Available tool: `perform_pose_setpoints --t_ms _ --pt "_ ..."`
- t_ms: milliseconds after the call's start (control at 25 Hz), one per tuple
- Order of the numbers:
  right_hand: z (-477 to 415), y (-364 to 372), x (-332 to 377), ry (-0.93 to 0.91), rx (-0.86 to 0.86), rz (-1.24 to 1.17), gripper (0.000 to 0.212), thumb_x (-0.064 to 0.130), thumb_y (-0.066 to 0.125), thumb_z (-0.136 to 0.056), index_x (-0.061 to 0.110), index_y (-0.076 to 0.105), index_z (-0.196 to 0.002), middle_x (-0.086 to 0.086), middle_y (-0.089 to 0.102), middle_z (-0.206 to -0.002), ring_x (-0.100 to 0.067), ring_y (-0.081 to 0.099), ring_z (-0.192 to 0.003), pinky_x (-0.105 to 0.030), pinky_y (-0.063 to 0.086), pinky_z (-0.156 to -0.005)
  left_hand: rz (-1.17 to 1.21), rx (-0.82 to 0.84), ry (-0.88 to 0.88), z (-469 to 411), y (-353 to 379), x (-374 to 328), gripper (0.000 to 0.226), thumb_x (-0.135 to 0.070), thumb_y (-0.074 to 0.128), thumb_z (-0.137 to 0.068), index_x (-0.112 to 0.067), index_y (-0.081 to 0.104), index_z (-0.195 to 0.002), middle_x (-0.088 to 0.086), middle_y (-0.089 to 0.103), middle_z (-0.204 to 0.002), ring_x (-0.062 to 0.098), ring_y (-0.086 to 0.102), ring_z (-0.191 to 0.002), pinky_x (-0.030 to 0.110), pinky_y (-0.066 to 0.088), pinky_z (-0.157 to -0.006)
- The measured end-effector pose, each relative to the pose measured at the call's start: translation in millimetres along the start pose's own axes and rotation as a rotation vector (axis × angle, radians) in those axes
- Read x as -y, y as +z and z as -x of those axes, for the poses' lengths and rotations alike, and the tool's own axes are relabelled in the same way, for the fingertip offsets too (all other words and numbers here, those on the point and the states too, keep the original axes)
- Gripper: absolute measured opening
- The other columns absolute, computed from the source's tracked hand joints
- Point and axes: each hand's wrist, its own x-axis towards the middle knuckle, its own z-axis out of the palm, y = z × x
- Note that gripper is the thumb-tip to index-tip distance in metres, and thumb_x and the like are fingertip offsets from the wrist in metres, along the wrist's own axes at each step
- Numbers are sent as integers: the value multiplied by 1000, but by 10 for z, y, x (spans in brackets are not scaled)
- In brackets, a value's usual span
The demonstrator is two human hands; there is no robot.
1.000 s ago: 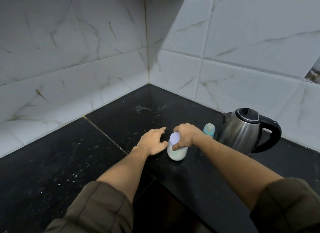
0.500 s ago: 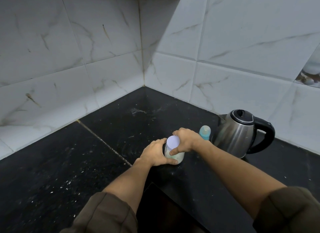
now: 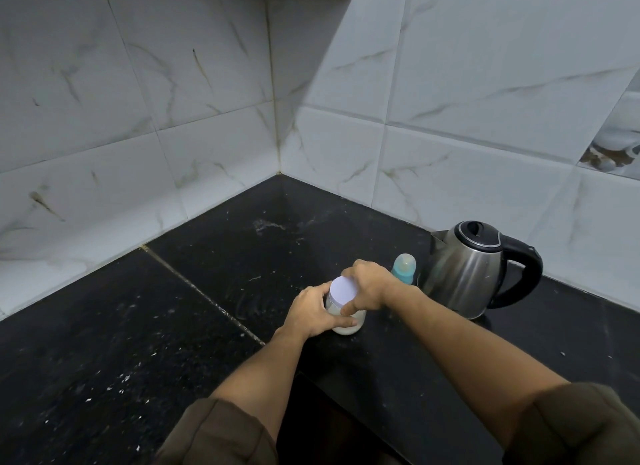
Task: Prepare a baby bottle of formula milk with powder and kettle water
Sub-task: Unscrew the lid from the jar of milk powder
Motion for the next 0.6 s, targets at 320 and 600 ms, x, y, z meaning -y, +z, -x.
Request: perform_pose_setpoints --t_ms 320,600 --pt "-39 -50 -50 -172 162 67 92 16 79 -83 30 32 -160 0 35 -162 -27 32 -148 -50 35 -119 -32 21 -19 -85 -7 39 82 -71 90 -39 -41 71 -113 -11 69 -107 6 66 -99 37 58 -92" --pt "-52 -55 -105 -14 3 23 102 65 82 -74 25 39 -157 -3 52 -145 -26 51 -133 -43 48 -108 -57 39 -23 -96 -18 4 90 -75 88 -36 -54 65 -120 -13 69 -110 8 66 -102 40 58 -91"
